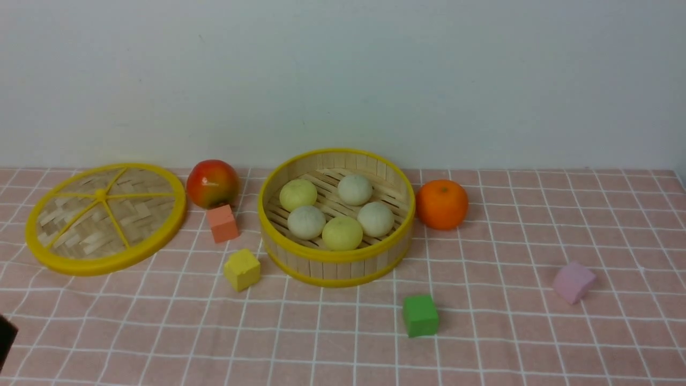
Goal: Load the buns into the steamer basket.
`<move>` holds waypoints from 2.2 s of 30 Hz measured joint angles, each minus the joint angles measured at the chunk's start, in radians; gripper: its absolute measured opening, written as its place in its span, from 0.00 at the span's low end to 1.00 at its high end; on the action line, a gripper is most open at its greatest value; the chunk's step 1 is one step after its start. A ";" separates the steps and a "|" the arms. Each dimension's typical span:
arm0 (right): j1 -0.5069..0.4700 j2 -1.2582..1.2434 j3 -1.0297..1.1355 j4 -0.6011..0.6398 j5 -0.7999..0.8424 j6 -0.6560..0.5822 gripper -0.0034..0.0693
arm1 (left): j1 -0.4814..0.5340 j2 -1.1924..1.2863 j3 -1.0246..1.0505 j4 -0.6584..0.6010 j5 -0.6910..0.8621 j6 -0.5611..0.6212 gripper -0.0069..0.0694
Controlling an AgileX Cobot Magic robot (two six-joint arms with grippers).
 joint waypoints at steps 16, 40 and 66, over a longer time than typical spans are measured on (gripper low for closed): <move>0.000 0.000 0.000 0.000 0.000 0.002 0.07 | 0.059 -0.092 0.043 0.164 0.438 -0.070 0.07; 0.000 0.000 0.000 0.000 0.000 0.002 0.11 | 0.059 -0.092 0.043 0.165 0.438 -0.071 0.07; 0.000 0.000 0.000 0.000 0.000 0.002 0.15 | 0.059 -0.092 0.043 0.165 0.438 -0.071 0.07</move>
